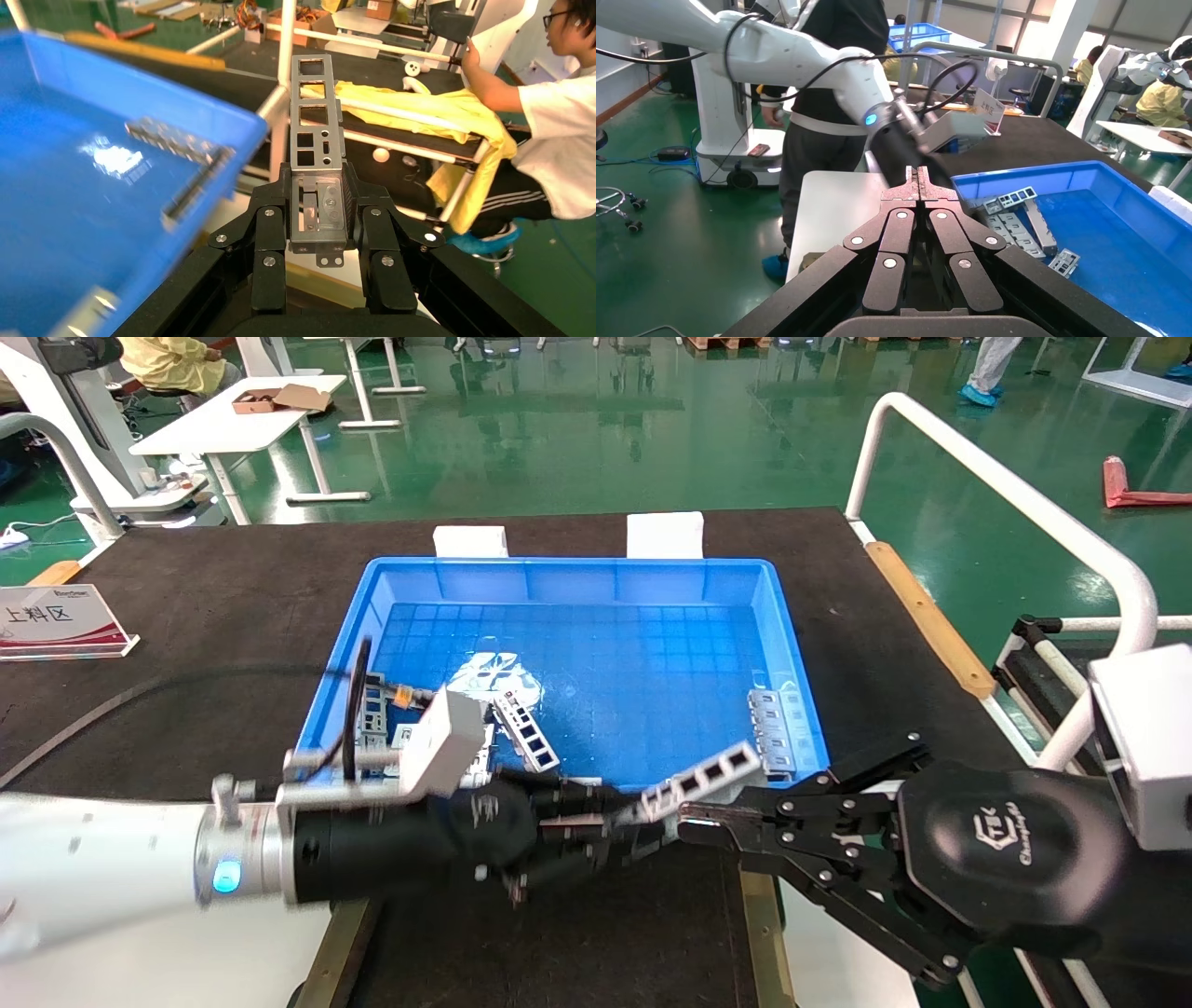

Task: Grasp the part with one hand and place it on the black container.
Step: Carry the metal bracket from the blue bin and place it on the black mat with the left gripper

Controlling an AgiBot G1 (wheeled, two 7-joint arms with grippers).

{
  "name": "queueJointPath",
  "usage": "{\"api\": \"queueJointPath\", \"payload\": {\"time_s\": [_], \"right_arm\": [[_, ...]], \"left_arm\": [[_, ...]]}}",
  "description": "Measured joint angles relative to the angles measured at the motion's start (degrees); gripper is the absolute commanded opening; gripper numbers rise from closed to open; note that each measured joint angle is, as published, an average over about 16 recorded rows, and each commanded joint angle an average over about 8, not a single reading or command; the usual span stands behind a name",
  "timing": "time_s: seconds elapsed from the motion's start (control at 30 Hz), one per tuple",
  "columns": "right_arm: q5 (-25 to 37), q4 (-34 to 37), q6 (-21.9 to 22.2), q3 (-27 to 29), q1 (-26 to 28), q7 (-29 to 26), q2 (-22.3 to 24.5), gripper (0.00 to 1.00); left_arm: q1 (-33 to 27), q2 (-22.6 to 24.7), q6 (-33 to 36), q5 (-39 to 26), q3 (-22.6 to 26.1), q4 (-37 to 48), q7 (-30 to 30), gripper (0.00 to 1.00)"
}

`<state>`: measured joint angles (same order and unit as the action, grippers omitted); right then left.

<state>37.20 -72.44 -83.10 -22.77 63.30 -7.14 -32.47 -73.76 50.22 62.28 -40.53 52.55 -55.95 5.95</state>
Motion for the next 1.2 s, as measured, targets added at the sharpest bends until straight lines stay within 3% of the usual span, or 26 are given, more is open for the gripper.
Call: {"api": "queueJointPath", "payload": {"time_s": [0.27,0.5,0.8,1.2], "right_arm": [[0.0,0.0,0.0,0.0,0.0,0.0,0.0,0.0],[0.0,0.0,0.0,0.0,0.0,0.0,0.0,0.0],[0.0,0.0,0.0,0.0,0.0,0.0,0.0,0.0],[0.0,0.0,0.0,0.0,0.0,0.0,0.0,0.0]], "left_arm": [[11.5,-6.3,-11.3,0.4,1.2,-14.2,3.5,0.0],[20.7,-7.7,-22.3,0.3,2.3,-19.6,4.1,0.0],[27.9,-3.4,-37.8,0.2,3.7,-20.0,5.2,0.0],[29.7,6.2,-56.7,1.0,6.7,-16.9,9.7,0.0]]}}
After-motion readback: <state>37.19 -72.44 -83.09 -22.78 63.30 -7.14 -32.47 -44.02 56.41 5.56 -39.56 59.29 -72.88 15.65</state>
